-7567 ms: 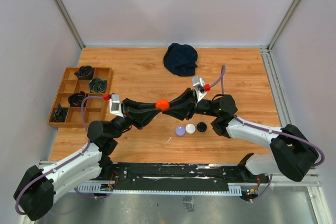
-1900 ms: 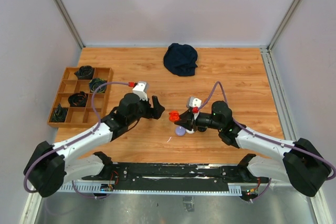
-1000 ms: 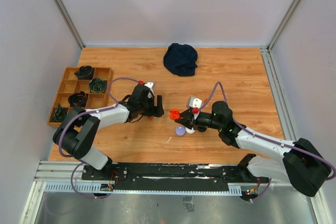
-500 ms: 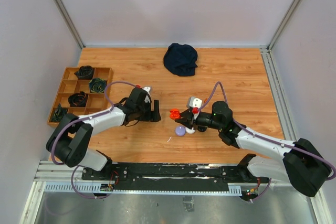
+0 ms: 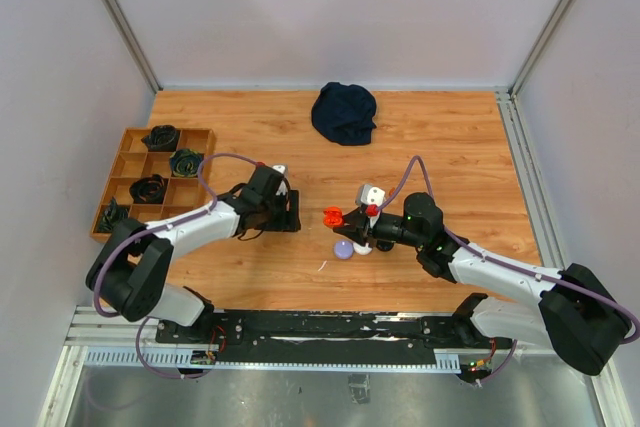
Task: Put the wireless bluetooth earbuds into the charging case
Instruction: Pick up the earbud from the center of the board.
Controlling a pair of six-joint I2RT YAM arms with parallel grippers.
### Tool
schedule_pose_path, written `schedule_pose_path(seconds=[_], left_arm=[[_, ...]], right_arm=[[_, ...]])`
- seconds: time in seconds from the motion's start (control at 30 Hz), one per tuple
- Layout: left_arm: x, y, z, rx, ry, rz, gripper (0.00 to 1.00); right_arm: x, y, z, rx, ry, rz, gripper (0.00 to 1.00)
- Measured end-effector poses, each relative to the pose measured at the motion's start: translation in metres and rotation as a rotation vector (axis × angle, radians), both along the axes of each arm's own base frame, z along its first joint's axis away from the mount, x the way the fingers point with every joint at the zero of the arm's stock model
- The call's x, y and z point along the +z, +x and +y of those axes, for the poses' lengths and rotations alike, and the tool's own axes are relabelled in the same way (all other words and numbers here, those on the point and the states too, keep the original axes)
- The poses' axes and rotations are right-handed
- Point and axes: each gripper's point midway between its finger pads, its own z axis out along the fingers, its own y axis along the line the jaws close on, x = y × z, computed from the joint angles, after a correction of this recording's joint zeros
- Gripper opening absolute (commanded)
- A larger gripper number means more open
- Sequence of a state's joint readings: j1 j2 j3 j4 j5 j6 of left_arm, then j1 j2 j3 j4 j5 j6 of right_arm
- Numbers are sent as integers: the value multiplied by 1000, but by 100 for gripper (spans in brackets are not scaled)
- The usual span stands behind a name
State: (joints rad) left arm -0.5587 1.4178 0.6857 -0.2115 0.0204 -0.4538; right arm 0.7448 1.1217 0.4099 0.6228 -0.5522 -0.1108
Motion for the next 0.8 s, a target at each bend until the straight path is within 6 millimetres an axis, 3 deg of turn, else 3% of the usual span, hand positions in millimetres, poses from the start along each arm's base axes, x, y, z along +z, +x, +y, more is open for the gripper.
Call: schedule_pose_path(seconds=[0.27, 0.53, 0.8], left_arm=[[5, 20, -1, 17, 91, -12, 61], [-11, 19, 5, -13, 198, 41, 51], [-13, 21, 5, -37, 235, 55, 40]], right_arm=[[0, 0, 0, -1, -1, -1, 11], [0, 0, 0, -1, -1, -1, 11], [0, 0, 0, -1, -1, -1, 11]])
